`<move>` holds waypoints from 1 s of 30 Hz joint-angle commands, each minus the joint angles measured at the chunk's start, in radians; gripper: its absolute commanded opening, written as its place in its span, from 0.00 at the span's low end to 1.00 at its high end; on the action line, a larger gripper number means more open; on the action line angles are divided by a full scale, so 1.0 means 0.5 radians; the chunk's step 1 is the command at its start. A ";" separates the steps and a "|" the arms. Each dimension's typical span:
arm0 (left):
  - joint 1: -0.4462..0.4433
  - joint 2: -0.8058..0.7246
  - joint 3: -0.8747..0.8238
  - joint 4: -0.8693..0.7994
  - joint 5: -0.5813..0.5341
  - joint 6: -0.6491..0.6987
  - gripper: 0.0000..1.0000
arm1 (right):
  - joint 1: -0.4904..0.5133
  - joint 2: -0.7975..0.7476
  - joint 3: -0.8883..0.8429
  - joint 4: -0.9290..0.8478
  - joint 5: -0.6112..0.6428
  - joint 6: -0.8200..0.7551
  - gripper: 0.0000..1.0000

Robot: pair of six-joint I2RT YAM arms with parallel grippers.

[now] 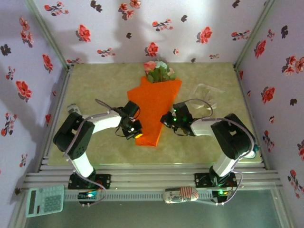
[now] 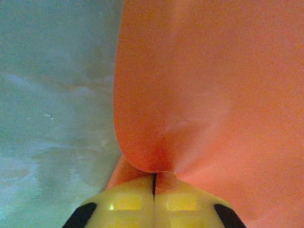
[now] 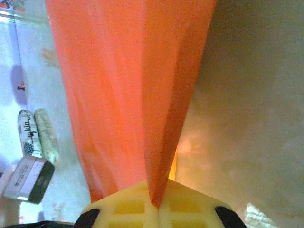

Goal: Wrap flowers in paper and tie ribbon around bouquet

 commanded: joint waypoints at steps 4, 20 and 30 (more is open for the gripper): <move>0.010 0.236 -0.169 -0.193 -0.301 0.059 0.00 | -0.068 0.023 0.077 0.091 0.069 -0.005 0.14; 0.011 0.254 -0.135 -0.260 -0.322 0.138 0.00 | -0.285 0.258 0.306 0.104 0.029 -0.023 0.30; 0.011 0.243 -0.133 -0.290 -0.328 0.156 0.00 | -0.371 0.447 0.537 0.070 -0.017 -0.017 0.14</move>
